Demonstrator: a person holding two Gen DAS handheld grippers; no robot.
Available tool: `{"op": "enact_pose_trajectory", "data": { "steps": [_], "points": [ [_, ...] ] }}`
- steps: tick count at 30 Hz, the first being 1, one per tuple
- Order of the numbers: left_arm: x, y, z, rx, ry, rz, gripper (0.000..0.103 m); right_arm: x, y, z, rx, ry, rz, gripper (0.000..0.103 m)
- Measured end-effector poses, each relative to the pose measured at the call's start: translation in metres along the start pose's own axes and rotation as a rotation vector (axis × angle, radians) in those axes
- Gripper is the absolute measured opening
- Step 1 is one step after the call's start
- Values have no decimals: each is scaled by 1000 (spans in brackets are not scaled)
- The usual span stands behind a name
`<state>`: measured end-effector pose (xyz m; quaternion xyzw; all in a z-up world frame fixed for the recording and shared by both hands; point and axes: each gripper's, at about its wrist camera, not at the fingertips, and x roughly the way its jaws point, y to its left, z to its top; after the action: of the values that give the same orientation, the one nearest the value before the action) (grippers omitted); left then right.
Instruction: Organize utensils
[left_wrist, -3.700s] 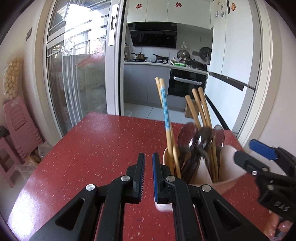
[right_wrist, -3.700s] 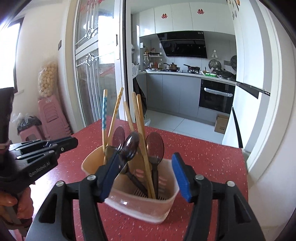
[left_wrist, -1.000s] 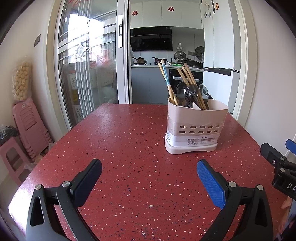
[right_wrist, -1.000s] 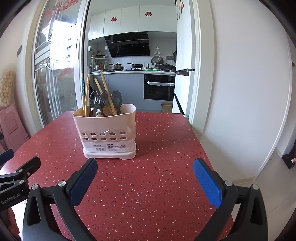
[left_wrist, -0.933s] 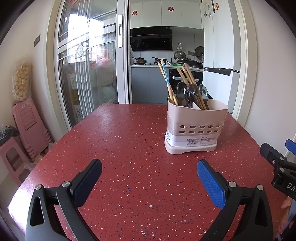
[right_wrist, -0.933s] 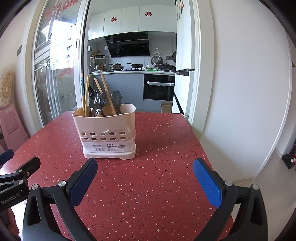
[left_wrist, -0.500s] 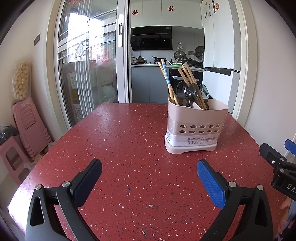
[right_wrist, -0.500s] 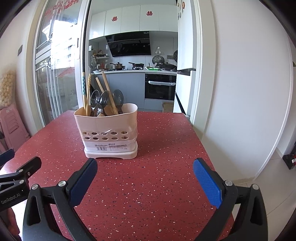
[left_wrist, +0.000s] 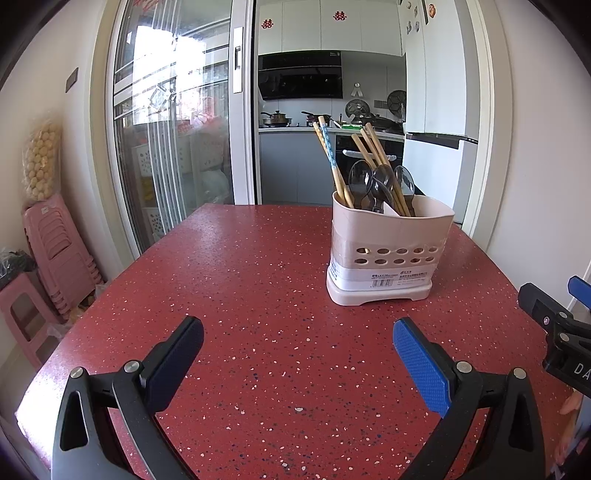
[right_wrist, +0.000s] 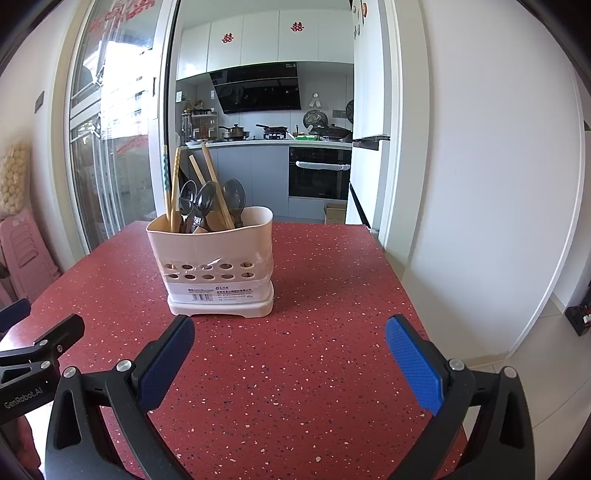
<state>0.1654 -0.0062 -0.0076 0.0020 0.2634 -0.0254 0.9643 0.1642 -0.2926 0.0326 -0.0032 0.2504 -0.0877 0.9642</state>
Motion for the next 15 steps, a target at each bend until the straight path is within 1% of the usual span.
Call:
{"op": "enact_pose_trajectory", "data": {
  "steps": [15],
  "points": [
    [1, 0, 0, 1, 2, -1, 103, 0, -1, 0, 0, -2, 2, 103]
  ]
}}
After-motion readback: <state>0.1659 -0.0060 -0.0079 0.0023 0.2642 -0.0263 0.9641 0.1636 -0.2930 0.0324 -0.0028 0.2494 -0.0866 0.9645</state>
